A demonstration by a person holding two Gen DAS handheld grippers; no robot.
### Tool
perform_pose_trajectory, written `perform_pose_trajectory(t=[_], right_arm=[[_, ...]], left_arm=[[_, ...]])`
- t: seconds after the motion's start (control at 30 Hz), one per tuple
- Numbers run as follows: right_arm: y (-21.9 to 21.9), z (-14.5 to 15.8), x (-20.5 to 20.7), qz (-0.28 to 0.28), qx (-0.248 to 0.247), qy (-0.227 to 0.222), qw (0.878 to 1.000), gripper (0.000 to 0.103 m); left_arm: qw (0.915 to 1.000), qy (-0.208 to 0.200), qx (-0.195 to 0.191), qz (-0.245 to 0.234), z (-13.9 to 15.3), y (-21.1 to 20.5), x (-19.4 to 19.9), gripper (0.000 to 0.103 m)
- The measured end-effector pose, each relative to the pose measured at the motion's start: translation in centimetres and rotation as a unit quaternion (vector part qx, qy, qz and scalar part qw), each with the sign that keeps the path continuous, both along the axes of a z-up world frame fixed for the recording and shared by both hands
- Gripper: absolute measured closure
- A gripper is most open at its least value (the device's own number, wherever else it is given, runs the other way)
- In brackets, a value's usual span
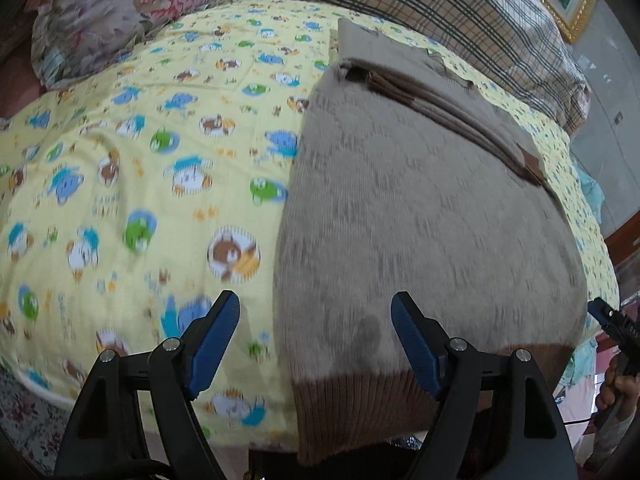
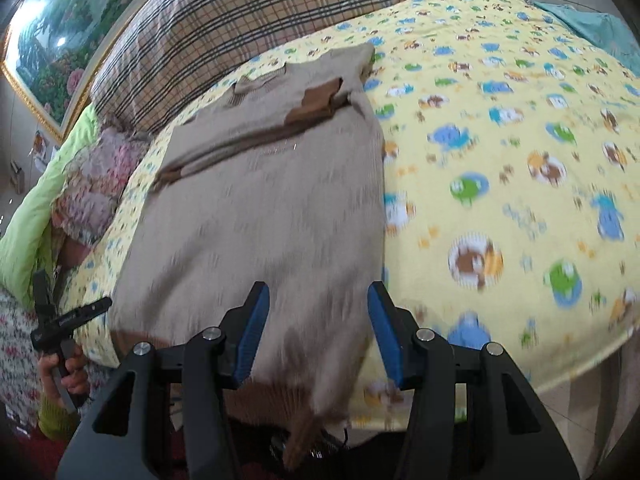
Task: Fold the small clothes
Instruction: 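Grasp the brown hem with the left gripper while the right gripper grasps the hem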
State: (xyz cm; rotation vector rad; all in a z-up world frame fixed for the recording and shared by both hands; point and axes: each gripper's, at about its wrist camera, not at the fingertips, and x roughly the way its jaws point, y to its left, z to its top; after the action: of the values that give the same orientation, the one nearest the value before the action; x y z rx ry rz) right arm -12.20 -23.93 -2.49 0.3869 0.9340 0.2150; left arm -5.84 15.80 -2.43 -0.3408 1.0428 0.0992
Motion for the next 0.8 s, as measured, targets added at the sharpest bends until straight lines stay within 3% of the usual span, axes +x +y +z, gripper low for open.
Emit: perform_pose_trajectory(t=[0.33,0.53,0.6,0.67,0.77,0.8], right_arm=[[0.5,-3.5,-3.8,0.03,0.029,0.028,0.999,0.051],[1.5,-4.3,-3.3,0.046,0.064,0.011,0.997,0.05],[1.8,-4.6,-3.1,0.047,0.074,0.004,0.996,0.049],[1.8,-4.9,-3.1,0.048,0.091,-0.003,0.995,0.049],[1.8,-5.2,-3.2,0.05,0.102,-0.009,0.993,0.054],[1.8,-5.4,-3.3,0.054,0.099,-0.007,0.994,0.062]], left_arm=[[0.9993,0.006,-0.03,-0.02,-1.6,-0.7,-2.2,0.021],[0.9953,-0.013,-0.093,-0.023,-2.0,-0.7,-2.1,0.022],[0.9947,-0.018,-0.098,-0.026,-2.2,-0.7,-2.0,0.022],[0.9945,-0.021,-0.097,-0.035,-2.1,-0.8,-2.0,0.025],[0.995,-0.018,-0.086,-0.047,-2.0,-0.9,-2.1,0.039],[0.9951,-0.018,-0.083,-0.05,-2.0,-0.9,-2.2,0.05]])
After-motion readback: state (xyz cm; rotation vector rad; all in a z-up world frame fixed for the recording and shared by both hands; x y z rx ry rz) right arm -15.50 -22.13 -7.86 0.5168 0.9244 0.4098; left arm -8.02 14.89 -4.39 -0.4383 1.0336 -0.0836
